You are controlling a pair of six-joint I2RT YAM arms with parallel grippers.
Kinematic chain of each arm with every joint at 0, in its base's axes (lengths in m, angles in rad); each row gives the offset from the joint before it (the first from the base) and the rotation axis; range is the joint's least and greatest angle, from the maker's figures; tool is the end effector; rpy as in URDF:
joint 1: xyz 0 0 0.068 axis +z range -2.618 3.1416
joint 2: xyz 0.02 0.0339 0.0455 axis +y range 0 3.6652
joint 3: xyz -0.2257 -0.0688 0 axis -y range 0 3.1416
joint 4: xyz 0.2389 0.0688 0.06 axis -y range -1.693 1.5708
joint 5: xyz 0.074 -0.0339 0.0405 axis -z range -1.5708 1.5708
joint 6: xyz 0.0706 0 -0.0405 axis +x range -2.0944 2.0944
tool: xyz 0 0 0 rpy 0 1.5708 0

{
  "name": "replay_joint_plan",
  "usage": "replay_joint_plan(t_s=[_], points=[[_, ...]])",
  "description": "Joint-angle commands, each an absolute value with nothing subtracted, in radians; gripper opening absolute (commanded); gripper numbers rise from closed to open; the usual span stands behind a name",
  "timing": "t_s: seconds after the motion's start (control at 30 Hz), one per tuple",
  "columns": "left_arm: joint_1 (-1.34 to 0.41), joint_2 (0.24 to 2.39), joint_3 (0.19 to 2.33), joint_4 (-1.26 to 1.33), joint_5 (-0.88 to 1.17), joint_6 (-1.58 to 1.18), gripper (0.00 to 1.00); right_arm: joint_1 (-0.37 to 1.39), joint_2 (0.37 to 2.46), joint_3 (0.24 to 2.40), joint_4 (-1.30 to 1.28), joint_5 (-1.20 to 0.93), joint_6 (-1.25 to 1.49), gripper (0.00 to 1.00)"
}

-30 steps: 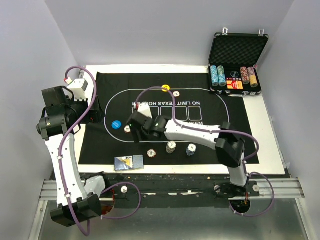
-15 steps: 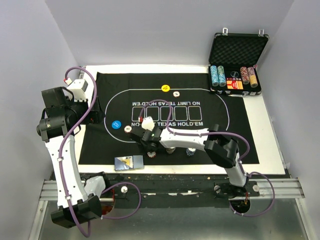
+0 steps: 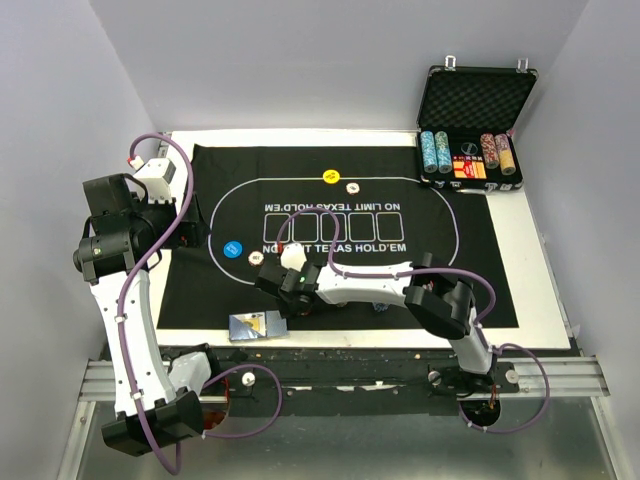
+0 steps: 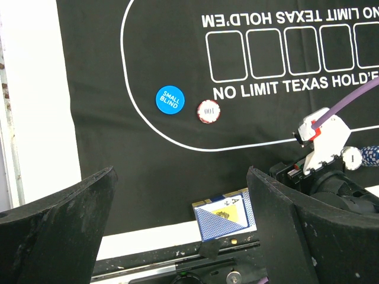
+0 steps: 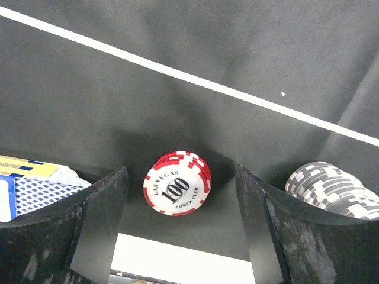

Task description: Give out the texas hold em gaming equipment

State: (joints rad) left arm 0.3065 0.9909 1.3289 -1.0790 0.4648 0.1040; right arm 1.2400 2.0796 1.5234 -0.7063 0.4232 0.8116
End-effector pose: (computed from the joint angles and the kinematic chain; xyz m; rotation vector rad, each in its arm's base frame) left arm 0.2031 0.0311 0.3456 0.0059 2.2371 -0.3158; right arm 0.1595 0.3750 0.1036 -0.4721 2.5819 0.0564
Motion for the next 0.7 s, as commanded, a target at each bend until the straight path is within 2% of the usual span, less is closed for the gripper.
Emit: replay_joint_plan(t_s=[0.0, 0.17, 0.67], points=[[0.314, 0.977, 1.333, -1.069, 0.463, 0.095, 0.99, 1.255, 2.112, 1.497, -0.713, 0.402, 0.834, 0.78], [0.314, 0.974, 1.339, -1.074, 0.456, 0.101, 0.99, 1.253, 2.131, 1.514, -0.716, 0.379, 0.833, 0.67], [0.316, 0.983, 1.358, -1.075, 0.462, 0.103, 0.99, 1.255, 2.1, 1.479, -0.75, 0.387, 0.85, 0.52]])
